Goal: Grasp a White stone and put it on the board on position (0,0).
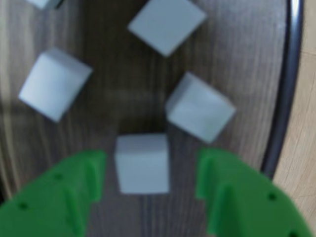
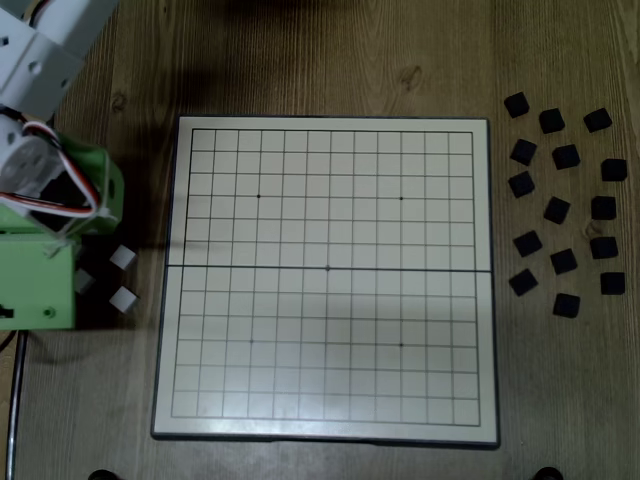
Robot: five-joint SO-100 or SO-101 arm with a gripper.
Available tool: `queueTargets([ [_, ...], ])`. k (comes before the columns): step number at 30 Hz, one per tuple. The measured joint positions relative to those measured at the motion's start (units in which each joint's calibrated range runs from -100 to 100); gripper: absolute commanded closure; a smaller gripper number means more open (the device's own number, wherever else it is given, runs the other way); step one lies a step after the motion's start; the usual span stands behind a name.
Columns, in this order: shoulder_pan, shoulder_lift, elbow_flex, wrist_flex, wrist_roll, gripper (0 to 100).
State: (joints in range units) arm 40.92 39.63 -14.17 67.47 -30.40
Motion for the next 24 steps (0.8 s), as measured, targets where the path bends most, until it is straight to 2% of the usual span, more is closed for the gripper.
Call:
queueTargets([
  [9,0.00,-0.09,1.97,-1.11,0.00,85],
  [15,0.00,-0.09,2.15,-1.19,-0.44,93],
  [24,0.86,-0.09,2.59,-1.98,-0.88,94],
])
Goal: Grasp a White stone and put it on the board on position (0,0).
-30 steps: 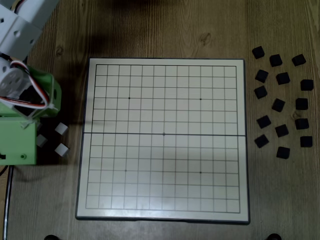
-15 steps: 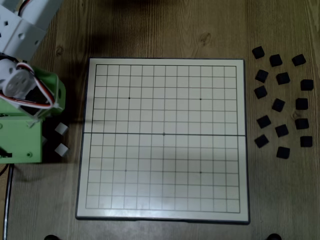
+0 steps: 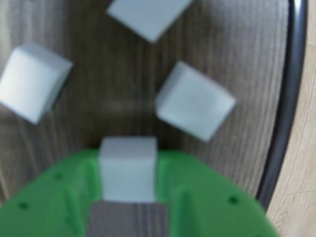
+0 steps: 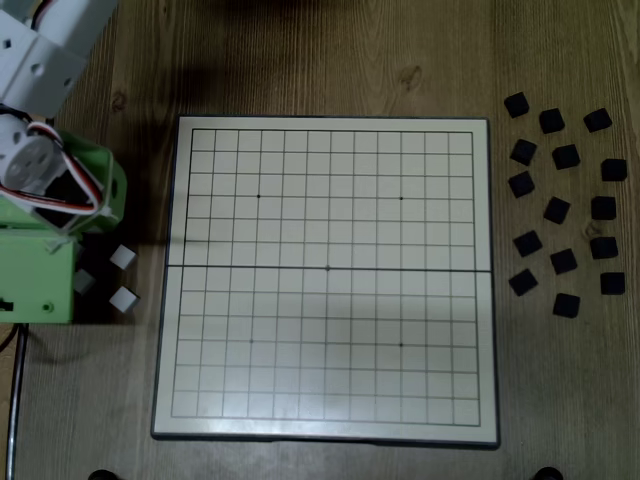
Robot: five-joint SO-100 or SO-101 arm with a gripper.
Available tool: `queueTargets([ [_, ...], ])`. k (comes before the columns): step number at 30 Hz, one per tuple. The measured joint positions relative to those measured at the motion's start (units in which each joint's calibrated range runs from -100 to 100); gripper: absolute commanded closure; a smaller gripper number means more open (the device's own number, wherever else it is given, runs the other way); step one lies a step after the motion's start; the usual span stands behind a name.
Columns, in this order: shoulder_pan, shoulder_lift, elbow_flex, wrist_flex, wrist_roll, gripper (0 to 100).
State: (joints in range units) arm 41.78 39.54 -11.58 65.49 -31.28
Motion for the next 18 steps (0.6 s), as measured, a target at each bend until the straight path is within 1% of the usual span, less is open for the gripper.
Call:
queueTargets([
  [10,0.00,-0.09,0.00,0.00,0.00,94],
  [18,0.00,-5.84,1.07,6.74,-0.59,94],
])
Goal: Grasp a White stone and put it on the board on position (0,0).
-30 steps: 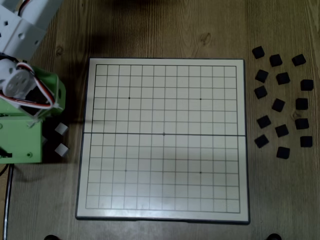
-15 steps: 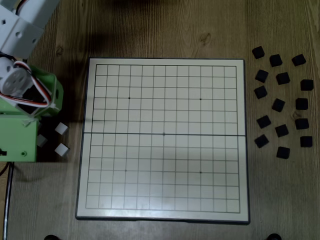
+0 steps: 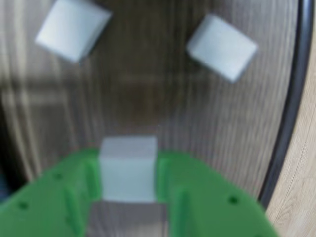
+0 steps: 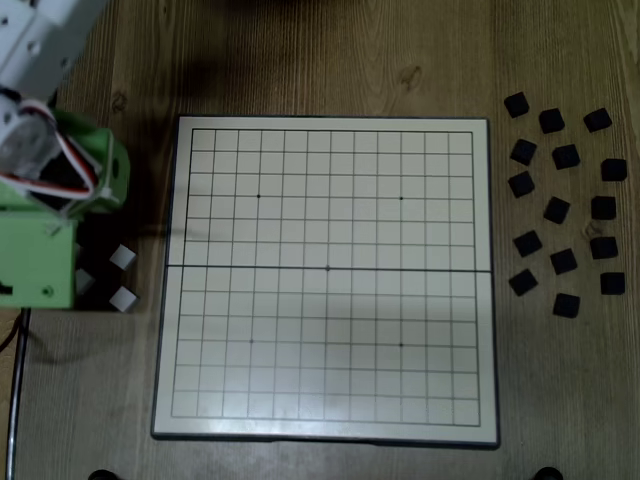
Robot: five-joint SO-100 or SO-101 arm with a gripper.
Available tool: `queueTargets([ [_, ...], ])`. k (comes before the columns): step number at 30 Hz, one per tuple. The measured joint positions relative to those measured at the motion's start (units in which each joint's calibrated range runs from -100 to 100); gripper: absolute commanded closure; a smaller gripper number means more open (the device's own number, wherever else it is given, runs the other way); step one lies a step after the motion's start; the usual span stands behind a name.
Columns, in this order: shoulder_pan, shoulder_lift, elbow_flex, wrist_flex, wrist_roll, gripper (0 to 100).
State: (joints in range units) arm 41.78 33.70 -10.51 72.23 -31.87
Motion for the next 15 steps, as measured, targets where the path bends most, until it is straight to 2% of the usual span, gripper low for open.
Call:
queueTargets([
  [10,-3.67,-18.81,3.93,11.03,-3.96,94],
  [15,-6.90,-28.58,6.35,14.68,-9.28,94],
])
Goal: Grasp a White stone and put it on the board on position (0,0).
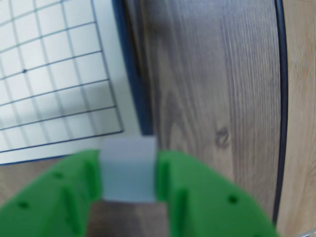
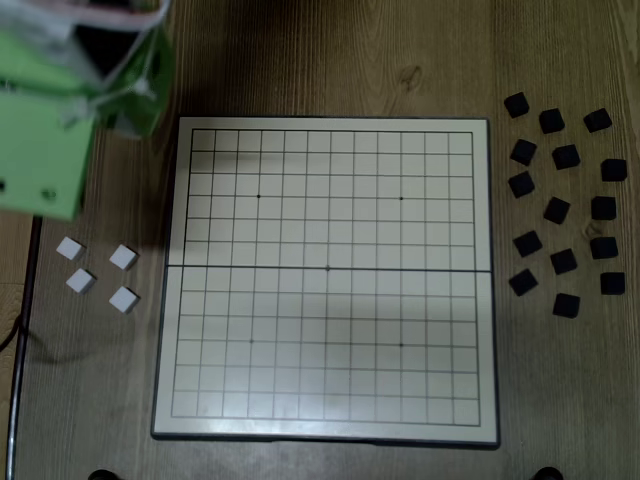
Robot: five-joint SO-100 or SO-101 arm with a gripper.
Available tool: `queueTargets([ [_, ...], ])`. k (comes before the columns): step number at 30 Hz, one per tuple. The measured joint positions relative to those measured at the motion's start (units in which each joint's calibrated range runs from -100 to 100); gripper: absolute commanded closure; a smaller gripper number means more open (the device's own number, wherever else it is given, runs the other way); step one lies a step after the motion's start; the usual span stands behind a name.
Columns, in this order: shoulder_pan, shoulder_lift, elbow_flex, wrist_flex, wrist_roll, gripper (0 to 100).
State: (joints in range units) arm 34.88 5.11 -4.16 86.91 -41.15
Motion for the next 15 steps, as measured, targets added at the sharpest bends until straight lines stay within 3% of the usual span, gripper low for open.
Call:
queueTargets([
  [10,-16.50,-17.26,2.15,5.47,-10.94,94],
  [15,-22.64,-18.36,2.15,5.87,-13.04,94],
])
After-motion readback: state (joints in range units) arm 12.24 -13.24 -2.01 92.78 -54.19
